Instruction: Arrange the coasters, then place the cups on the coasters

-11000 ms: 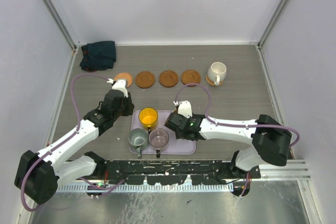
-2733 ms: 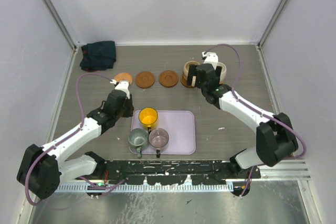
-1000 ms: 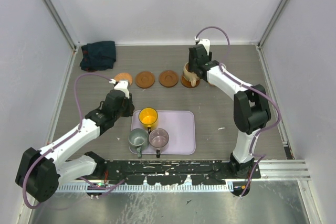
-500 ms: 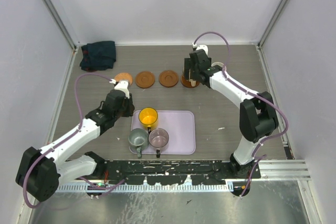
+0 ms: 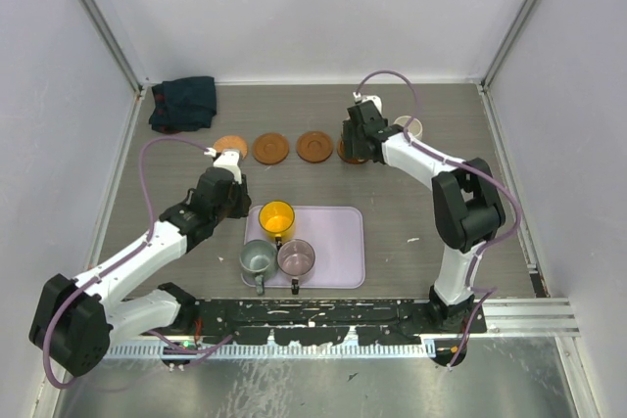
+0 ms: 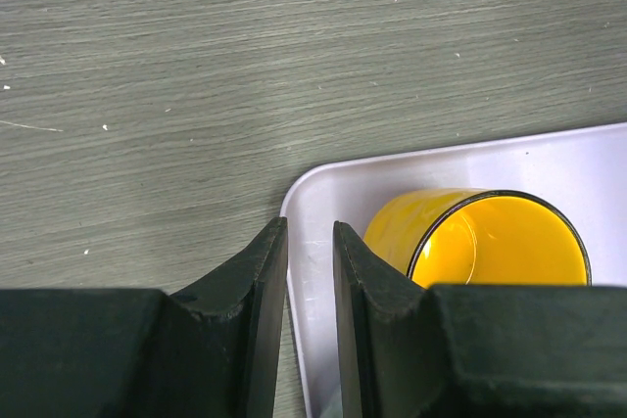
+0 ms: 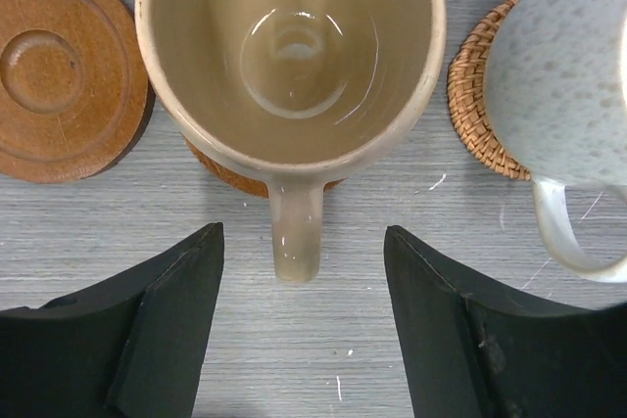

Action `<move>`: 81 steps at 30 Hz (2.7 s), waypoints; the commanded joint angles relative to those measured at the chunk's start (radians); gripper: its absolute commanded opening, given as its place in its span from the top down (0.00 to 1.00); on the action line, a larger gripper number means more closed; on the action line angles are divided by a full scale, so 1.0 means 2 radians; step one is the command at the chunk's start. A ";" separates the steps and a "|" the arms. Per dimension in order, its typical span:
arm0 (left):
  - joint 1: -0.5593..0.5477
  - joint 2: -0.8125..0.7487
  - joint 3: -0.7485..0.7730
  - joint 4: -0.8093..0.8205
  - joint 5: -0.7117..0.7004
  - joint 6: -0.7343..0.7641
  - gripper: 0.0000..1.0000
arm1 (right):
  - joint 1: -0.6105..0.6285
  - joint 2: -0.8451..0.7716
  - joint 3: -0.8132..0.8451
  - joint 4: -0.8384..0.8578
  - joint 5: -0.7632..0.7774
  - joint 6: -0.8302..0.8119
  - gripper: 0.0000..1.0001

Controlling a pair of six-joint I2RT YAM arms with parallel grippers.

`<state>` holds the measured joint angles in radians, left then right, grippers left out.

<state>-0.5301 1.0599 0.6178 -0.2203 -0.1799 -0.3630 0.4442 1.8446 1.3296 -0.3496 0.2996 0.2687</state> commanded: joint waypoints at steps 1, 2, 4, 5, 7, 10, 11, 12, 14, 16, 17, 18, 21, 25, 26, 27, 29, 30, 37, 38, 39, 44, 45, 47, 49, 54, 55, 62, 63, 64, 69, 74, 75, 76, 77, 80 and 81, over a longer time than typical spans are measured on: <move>-0.001 0.001 0.006 0.021 -0.009 -0.004 0.73 | 0.004 -0.001 0.010 0.010 0.015 0.008 0.30; -0.001 0.001 0.006 0.022 -0.009 -0.004 0.73 | 0.004 0.000 0.010 0.011 0.017 0.009 0.30; -0.001 0.003 0.006 0.022 -0.008 -0.004 0.73 | 0.003 0.003 0.007 0.015 0.020 0.012 0.31; -0.001 0.003 0.006 0.023 -0.008 -0.004 0.73 | 0.003 0.005 0.005 0.017 0.022 0.014 0.32; -0.001 0.004 0.006 0.023 -0.007 -0.003 0.73 | 0.004 0.008 0.000 0.023 0.025 0.017 0.33; 0.000 0.003 0.006 0.022 -0.009 -0.003 0.73 | 0.004 0.013 -0.006 0.034 0.024 0.023 0.35; 0.000 0.003 0.006 0.022 -0.009 -0.003 0.73 | 0.004 0.014 -0.007 0.036 0.024 0.025 0.36; 0.000 0.003 0.006 0.022 -0.009 -0.003 0.73 | 0.004 0.016 -0.008 0.038 0.024 0.026 0.36; 0.000 0.003 0.006 0.022 -0.010 -0.002 0.73 | 0.004 0.020 -0.008 0.043 0.024 0.028 0.37; 0.000 0.003 0.005 0.022 -0.010 -0.002 0.73 | 0.003 0.023 -0.007 0.046 0.023 0.030 0.39; -0.001 0.003 0.006 0.022 -0.009 -0.002 0.73 | 0.003 0.024 -0.006 0.048 0.023 0.031 0.39; -0.001 0.003 0.006 0.021 -0.010 -0.002 0.73 | 0.004 0.026 -0.006 0.049 0.024 0.032 0.39; -0.001 0.004 0.005 0.022 -0.010 -0.003 0.73 | 0.004 0.029 -0.008 0.054 0.024 0.037 0.42; 0.000 0.004 0.004 0.022 -0.009 -0.003 0.73 | 0.004 0.032 -0.014 0.067 0.024 0.045 0.45; -0.001 0.004 0.004 0.021 -0.010 -0.003 0.73 | 0.003 0.033 -0.016 0.070 0.024 0.047 0.45; 0.000 0.004 0.004 0.021 -0.010 -0.003 0.73 | 0.003 0.033 -0.017 0.073 0.026 0.049 0.46; 0.000 0.003 0.003 0.021 -0.011 -0.003 0.73 | 0.004 0.035 -0.019 0.077 0.027 0.051 0.47; -0.001 0.003 0.002 0.021 -0.012 -0.003 0.73 | 0.003 0.036 -0.020 0.079 0.027 0.053 0.47; 0.000 0.003 0.001 0.022 -0.014 -0.002 0.73 | 0.003 0.042 -0.021 0.084 0.029 0.057 0.52; 0.000 0.003 0.000 0.022 -0.014 -0.002 0.73 | 0.004 0.043 -0.021 0.085 0.030 0.057 0.52; 0.000 0.004 0.000 0.022 -0.014 -0.002 0.73 | 0.004 0.043 -0.021 0.085 0.030 0.057 0.52; 0.000 0.005 0.000 0.022 -0.014 -0.002 0.73 | 0.004 0.046 -0.022 0.087 0.033 0.057 0.55; 0.000 0.005 0.000 0.022 -0.013 -0.002 0.73 | 0.005 0.047 -0.021 0.087 0.033 0.056 0.55; 0.000 0.005 0.000 0.023 -0.013 -0.002 0.73 | 0.004 0.048 -0.020 0.087 0.034 0.054 0.55; 0.000 0.005 0.000 0.022 -0.013 -0.002 0.73 | 0.005 0.048 -0.018 0.087 0.037 0.054 0.55; -0.001 0.005 -0.001 0.023 -0.012 -0.003 0.73 | 0.004 0.048 -0.016 0.089 0.039 0.053 0.55; 0.000 0.005 -0.001 0.023 -0.012 -0.003 0.73 | 0.004 0.048 -0.016 0.089 0.039 0.053 0.56; 0.000 0.006 -0.001 0.023 -0.011 -0.004 0.73 | 0.004 0.055 -0.011 0.090 0.038 0.051 0.69; -0.001 0.006 -0.001 0.023 -0.011 -0.003 0.73 | 0.004 0.056 -0.011 0.090 0.038 0.050 0.72; -0.001 0.006 -0.001 0.023 -0.011 -0.003 0.73 | 0.005 0.057 -0.011 0.090 0.038 0.050 0.77; -0.001 0.008 0.000 0.023 -0.010 -0.004 0.73 | 0.005 0.060 -0.009 0.089 0.042 0.046 0.99; 0.000 0.010 -0.001 0.025 -0.010 -0.004 0.73 | 0.005 0.059 -0.010 0.093 0.045 0.034 0.99; -0.001 0.011 -0.001 0.025 -0.010 -0.004 0.73 | 0.005 0.055 -0.014 0.099 0.045 0.029 0.99; -0.001 0.011 -0.001 0.025 -0.009 -0.004 0.73 | 0.004 0.051 -0.018 0.106 0.045 0.025 0.99; 0.000 0.011 -0.001 0.025 -0.009 -0.004 0.73 | 0.005 0.046 -0.021 0.112 0.047 0.020 0.99; -0.001 0.010 -0.001 0.025 -0.010 -0.004 0.73 | 0.004 0.032 -0.026 0.133 0.050 0.001 0.99; 0.000 0.010 -0.001 0.025 -0.010 -0.004 0.73 | 0.004 0.028 -0.025 0.139 0.051 -0.006 0.99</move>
<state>-0.5301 1.0824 0.6163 -0.2203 -0.1871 -0.3630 0.4507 1.9553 1.2789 -0.1757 0.3618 0.3214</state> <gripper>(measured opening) 0.267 0.292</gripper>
